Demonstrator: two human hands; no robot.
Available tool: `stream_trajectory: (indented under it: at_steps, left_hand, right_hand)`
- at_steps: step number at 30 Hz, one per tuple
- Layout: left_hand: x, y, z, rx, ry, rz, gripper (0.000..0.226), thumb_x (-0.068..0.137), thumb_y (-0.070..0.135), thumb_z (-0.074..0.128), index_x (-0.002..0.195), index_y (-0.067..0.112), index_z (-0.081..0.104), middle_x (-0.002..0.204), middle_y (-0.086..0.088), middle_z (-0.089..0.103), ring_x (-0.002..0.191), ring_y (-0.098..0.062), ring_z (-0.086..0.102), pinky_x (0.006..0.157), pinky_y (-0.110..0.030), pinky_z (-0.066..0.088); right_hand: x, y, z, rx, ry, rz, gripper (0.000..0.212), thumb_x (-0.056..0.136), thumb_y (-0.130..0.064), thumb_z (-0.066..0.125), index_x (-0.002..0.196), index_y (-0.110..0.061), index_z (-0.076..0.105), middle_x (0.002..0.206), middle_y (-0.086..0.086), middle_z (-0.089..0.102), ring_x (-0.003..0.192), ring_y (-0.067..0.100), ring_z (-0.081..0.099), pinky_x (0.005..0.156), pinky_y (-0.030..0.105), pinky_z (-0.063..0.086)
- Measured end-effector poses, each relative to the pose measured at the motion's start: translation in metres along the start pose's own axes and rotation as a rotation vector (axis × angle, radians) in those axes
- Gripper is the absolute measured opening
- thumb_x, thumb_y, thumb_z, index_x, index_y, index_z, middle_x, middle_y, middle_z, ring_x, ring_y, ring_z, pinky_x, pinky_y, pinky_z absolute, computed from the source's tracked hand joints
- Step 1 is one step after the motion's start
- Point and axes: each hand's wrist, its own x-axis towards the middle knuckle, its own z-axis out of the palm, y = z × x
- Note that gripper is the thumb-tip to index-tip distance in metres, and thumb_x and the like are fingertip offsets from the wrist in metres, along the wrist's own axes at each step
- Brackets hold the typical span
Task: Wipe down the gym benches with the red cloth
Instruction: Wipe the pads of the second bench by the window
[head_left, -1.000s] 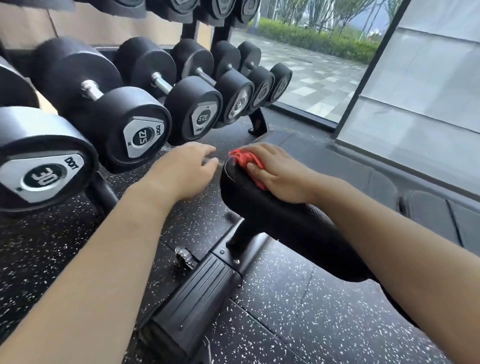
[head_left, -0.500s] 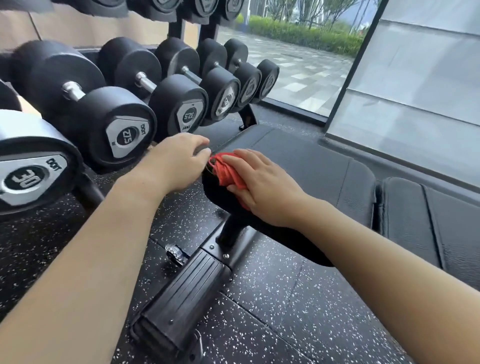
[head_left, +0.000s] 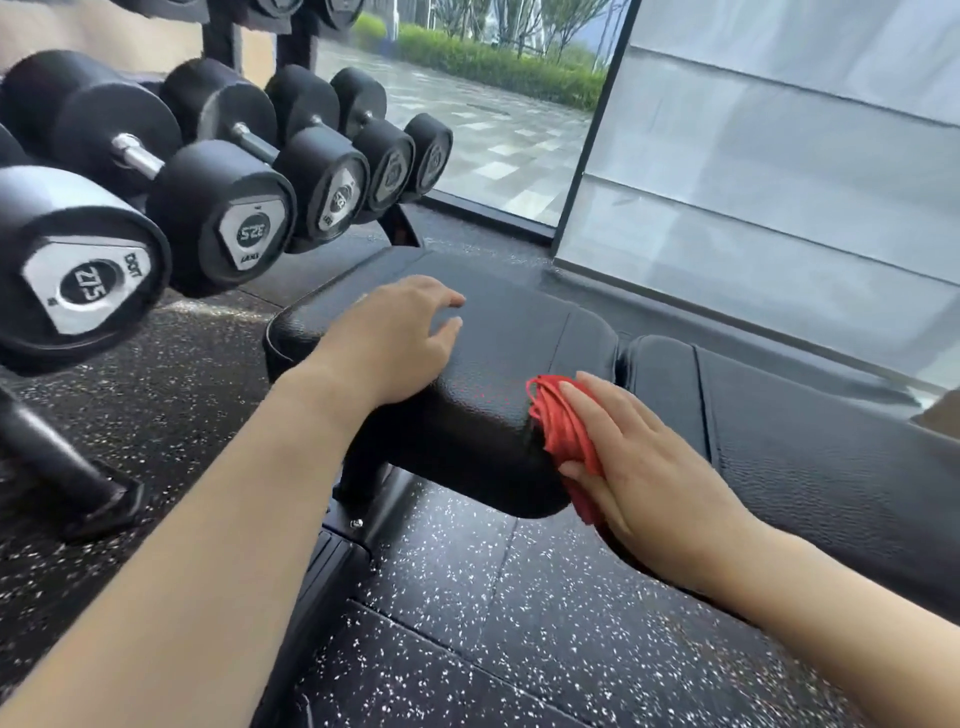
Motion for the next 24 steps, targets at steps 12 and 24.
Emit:
stream_trajectory:
  at_steps: [12,24]
  left_hand:
    - [0.001,0.015,0.002,0.008,-0.001,0.047,0.035,0.096,0.028,0.045,0.129,0.021,0.055,0.138,0.006,0.048,0.128,-0.015,0.043,0.106,-0.029,0.031]
    - [0.006,0.028,0.014,0.004,-0.011,0.096,0.035,0.095,0.026,0.048,0.128,0.018,0.056,0.136,0.004,0.05,0.127,-0.014,0.044,0.106,-0.027,0.031]
  right_hand:
    - [0.055,0.015,0.005,0.237,0.054,0.179,0.064,0.088,-0.048,0.023,0.136,-0.009,0.04,0.133,0.011,0.045,0.127,0.028,0.037,0.111,0.031,0.02]
    - [0.072,0.01,0.018,0.166,0.086,0.168,0.064,0.092,-0.054,0.026,0.14,-0.012,0.036,0.14,0.013,0.039,0.133,0.03,0.03,0.112,0.042,0.023]
